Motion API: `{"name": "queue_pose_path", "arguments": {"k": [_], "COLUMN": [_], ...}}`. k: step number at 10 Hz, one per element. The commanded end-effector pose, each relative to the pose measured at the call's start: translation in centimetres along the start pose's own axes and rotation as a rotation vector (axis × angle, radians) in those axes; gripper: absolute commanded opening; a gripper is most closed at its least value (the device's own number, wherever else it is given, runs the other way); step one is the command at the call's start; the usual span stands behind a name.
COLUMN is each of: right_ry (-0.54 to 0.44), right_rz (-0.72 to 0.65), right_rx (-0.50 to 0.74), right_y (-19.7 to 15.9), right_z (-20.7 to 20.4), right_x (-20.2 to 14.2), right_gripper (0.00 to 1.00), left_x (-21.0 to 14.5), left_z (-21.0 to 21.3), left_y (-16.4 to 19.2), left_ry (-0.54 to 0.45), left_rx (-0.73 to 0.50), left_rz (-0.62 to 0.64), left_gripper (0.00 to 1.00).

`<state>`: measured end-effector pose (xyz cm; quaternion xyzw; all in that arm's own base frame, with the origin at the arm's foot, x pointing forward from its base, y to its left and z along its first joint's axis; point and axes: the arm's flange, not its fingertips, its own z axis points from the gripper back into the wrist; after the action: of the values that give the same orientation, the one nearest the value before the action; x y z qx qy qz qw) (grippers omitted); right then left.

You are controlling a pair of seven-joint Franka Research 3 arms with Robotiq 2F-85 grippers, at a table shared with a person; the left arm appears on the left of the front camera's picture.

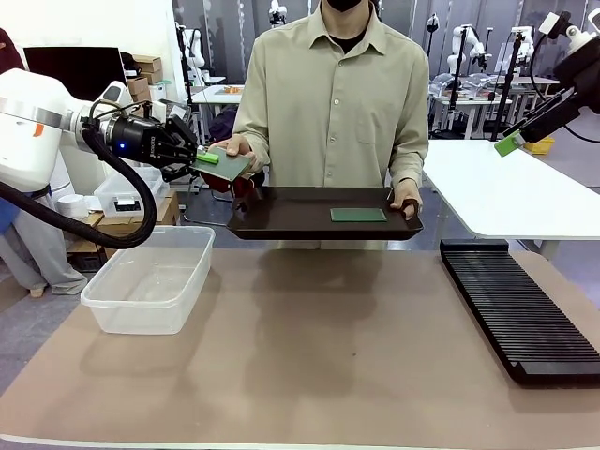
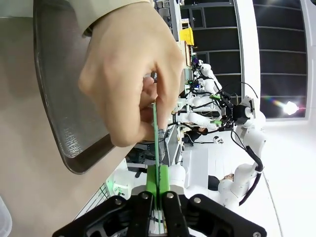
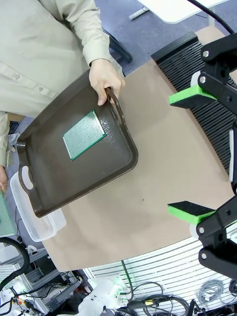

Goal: Sort PCBs into racks and boxes based on the side picked up.
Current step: If the short side of the Blank PCB is picked up, insert it into the PCB Rack ; if the long side is picked up, place it in the Organizing box.

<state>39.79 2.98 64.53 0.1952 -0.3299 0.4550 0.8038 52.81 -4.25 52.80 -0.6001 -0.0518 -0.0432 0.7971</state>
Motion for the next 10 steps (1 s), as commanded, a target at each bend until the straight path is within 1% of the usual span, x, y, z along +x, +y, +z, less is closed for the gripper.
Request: {"name": "queue_pose_path", "arguments": {"k": [1, 10], "right_ry": [-0.005, -0.005], "right_rz": [0.002, 0.002], "right_rx": [0.012, 0.012], "right_y": [0.01, 0.01], "right_z": [-0.13, -0.13], "right_x": [0.02, 0.02], "right_gripper": [1.0, 1.0], "left_x": [-0.03, -0.03], "left_z": [0.0, 0.0], "left_y": [-0.08, -0.08], "left_ry": [0.006, 0.006], "left_rx": [-0.004, -0.004], "left_rz": [-0.001, -0.001], "left_gripper": [0.0, 0.0]}}
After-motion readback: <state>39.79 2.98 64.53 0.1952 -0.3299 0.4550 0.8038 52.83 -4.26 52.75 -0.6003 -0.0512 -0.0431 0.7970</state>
